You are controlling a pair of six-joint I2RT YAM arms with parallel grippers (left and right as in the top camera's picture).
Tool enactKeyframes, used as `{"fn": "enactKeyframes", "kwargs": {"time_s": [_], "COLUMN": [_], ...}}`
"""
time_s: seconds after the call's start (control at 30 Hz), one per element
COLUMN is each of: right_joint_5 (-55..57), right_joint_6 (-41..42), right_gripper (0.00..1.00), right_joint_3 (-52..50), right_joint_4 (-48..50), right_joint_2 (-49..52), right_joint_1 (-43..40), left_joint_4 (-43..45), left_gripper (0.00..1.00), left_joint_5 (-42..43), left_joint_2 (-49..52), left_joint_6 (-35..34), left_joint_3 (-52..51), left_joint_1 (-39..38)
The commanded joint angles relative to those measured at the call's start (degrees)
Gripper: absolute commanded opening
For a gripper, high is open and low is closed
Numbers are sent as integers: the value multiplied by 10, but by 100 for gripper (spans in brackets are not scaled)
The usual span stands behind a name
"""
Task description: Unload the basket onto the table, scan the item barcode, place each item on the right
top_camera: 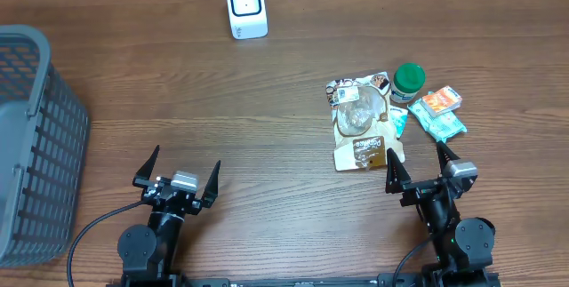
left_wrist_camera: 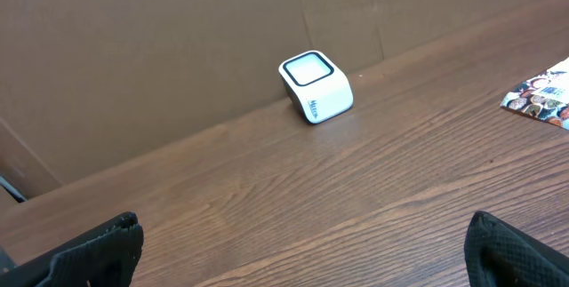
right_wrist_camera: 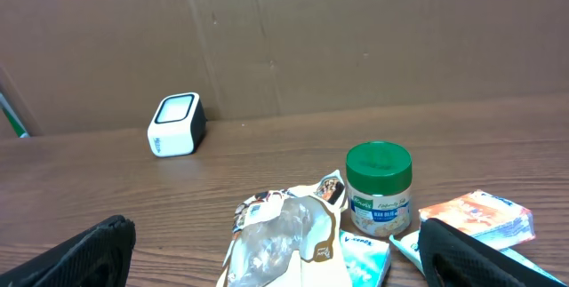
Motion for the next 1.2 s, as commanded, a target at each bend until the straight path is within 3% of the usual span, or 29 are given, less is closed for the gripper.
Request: {"fn": "enactKeyframes", "kwargs": {"time_s": [0.0,1.17], "right_joint_5": [4,4], "right_joint_6": [4,4], "right_gripper": [100,100], "right_joint_3": [-6,-6], "right_joint_4": [2,2], "right_joint_2": [-5,-5], "right_joint_1": [-2,-2], "left_joint_4": [0,0], "left_gripper": [100,100], "left_joint_5": [-1,-1], "left_joint_2": [-8,-8], "left_joint_6": [10,10], "left_joint_3": [-3,-3], "left_joint_1": [-1,0]}}
